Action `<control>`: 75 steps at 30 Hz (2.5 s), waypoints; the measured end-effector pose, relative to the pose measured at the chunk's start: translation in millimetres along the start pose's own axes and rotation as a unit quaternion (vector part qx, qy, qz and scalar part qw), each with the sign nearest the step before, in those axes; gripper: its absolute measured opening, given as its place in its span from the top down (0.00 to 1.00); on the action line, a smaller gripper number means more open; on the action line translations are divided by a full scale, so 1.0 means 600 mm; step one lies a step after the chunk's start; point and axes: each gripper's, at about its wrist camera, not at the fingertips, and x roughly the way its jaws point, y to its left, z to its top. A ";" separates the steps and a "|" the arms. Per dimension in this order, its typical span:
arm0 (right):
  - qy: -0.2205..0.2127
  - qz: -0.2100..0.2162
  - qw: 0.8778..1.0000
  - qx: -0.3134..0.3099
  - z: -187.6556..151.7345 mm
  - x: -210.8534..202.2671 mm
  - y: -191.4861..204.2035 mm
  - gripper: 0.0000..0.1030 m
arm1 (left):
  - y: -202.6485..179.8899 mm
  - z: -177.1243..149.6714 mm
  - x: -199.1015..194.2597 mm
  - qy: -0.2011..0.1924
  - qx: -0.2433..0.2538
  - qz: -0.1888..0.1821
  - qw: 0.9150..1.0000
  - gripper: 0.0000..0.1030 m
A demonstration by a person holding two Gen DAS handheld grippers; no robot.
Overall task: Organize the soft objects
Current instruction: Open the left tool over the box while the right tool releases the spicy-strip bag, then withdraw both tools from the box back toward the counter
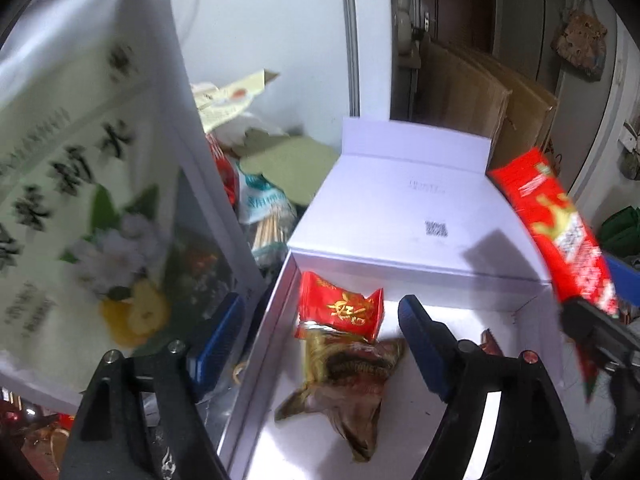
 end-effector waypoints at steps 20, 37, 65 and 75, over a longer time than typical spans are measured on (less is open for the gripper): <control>-0.004 -0.013 1.000 -0.001 0.024 -0.036 0.008 0.34 | 0.012 -0.003 -0.139 -0.060 -0.004 0.016 0.998 0.23; -0.080 -0.023 0.996 -0.010 0.046 -0.204 0.052 0.34 | 0.017 -0.024 -0.341 -0.148 -0.003 0.027 0.989 0.23; -0.130 -0.031 0.991 -0.022 -0.082 -0.402 0.142 0.21 | 0.030 -0.220 -0.503 -0.167 -0.034 0.045 0.984 0.23; -0.101 -0.037 0.994 -0.011 -0.163 -0.394 0.149 0.21 | 0.022 -0.305 -0.480 -0.133 -0.057 0.049 0.988 0.23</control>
